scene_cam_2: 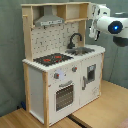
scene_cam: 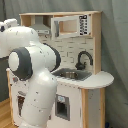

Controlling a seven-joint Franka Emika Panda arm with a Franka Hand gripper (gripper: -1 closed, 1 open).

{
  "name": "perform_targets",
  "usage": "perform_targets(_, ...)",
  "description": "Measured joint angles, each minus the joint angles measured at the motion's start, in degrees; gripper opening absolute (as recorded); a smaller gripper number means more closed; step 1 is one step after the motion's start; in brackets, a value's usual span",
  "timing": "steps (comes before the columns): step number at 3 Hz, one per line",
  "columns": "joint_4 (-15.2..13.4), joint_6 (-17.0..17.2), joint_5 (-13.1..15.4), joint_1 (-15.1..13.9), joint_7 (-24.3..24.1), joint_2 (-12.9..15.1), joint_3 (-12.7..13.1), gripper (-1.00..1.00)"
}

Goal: Play with the kitchen

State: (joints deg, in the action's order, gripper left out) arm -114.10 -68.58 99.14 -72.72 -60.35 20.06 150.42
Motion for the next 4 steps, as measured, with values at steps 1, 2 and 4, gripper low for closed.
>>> perform_targets(1, 0.2, 4.7, 0.1, 3.2, 0.4, -0.9, 0.0, 1.0)
perform_targets(2, 3.7, 3.5, 0.8, 3.8, 3.3, -4.7, -0.3, 1.0)
perform_targets(4, 6.9, -3.5, 0.7, 3.0, 7.1, -12.0, -3.8, 1.0)
